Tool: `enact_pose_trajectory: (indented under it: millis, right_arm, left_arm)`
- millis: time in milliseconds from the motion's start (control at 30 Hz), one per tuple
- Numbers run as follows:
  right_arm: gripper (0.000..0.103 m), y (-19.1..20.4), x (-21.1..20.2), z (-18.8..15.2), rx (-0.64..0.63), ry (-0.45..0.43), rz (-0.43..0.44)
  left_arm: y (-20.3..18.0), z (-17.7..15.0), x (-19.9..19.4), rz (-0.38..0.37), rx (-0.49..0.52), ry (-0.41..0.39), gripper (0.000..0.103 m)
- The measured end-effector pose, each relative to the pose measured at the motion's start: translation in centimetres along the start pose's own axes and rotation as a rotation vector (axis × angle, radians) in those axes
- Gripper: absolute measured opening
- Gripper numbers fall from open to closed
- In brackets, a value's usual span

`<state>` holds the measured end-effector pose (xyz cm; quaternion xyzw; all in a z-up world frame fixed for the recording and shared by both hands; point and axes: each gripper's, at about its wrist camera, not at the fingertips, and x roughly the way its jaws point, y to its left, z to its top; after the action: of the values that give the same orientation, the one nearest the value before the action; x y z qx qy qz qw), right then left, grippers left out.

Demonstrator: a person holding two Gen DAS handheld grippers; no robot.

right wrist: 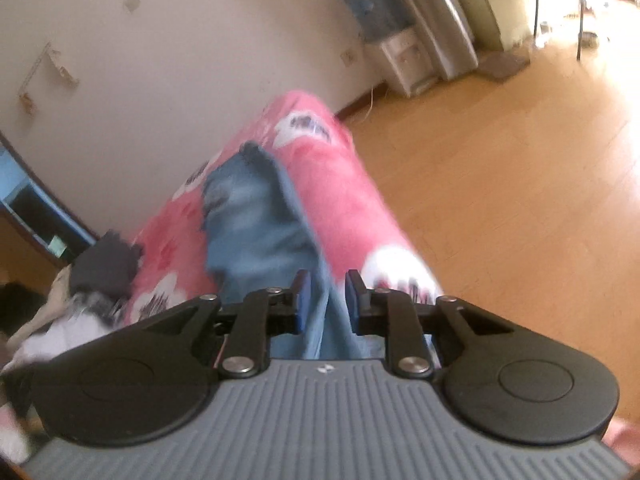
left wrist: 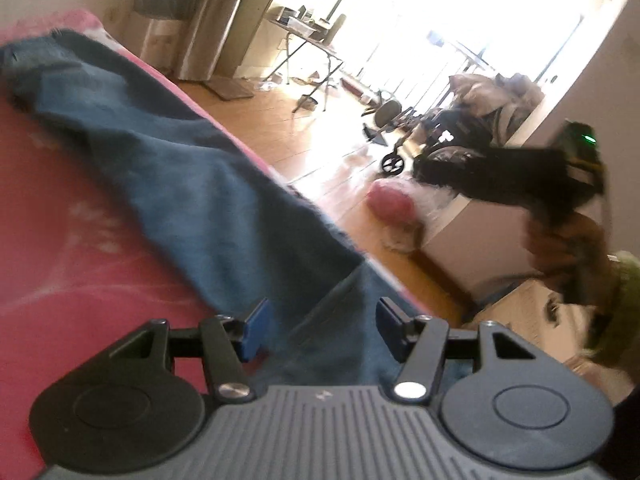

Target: Fold clothes

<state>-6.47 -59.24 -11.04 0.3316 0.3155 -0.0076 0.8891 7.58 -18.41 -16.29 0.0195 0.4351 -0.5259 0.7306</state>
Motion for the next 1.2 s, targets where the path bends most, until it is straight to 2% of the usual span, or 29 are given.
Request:
enact_pose_trajectory:
  millis: [100,200,333,433,533,600,667,733,767,800,833,900,933,1033,1200]
  right_arm:
    - [0.023,0.0,-0.9,-3.3,0.098,0.081,0.090]
    - [0.024,1.4,0.8,-6.5,0.144,0.187,0.186]
    - [0.024,4.3,5.1,-10.1,0.160,0.353,0.293]
    - [0.024,6.6,6.9,-11.6,0.117,0.428,0.324]
    - [0.024,7.2,7.2,-12.4,0.113,0.458,0.315]
    - [0.024,7.1,7.0,-12.8,0.123,0.462,0.298]
    - [0.024,6.7,6.2,-13.1,0.128,0.449,0.273]
    - [0.024,6.2,5.3,-13.1,0.143,0.424,0.250]
    - [0.024,5.9,4.7,-13.2,0.155,0.407,0.238]
    - [0.024,5.5,4.1,-13.2,0.167,0.389,0.227]
    - [0.024,5.1,3.6,-13.3,0.181,0.373,0.214]
    - [0.024,4.2,2.7,-13.6,0.211,0.341,0.186]
    - [0.024,3.8,2.2,-13.8,0.225,0.326,0.170]
    - [0.024,2.6,0.7,-14.2,0.252,0.290,0.122]
    - [0.024,0.5,-2.6,-14.3,0.276,0.237,0.047]
  left_arm:
    - [1.4,0.5,-1.4,0.041,-0.009,0.007,0.060]
    - [3.1,1.7,-2.1,0.010,-0.083,0.036,0.067]
    - [6.1,1.2,0.2,-0.065,-0.248,0.106,0.067]
    - [6.6,0.1,2.1,-0.077,-0.223,0.159,0.067]
    - [5.6,-0.9,3.3,-0.053,-0.133,0.211,0.064]
    - [4.1,-1.6,3.5,-0.016,-0.013,0.224,0.061]
    - [2.0,-2.6,3.8,0.043,0.130,0.239,0.053]
    - [0.2,-3.7,4.2,0.120,0.265,0.249,0.038]
    - [-0.6,-4.2,4.4,0.153,0.326,0.249,0.036]
    - [-1.0,-4.6,4.3,0.168,0.371,0.246,0.028]
    - [-1.4,-4.8,4.2,0.182,0.408,0.244,0.017]
    - [-1.8,-4.4,3.7,0.185,0.417,0.250,0.006]
    - [-1.9,-3.9,3.5,0.161,0.390,0.259,0.005]
    - [-2.7,-1.8,3.1,0.005,0.266,0.292,0.004]
    - [-7.8,1.1,3.9,-0.228,0.284,0.329,0.004]
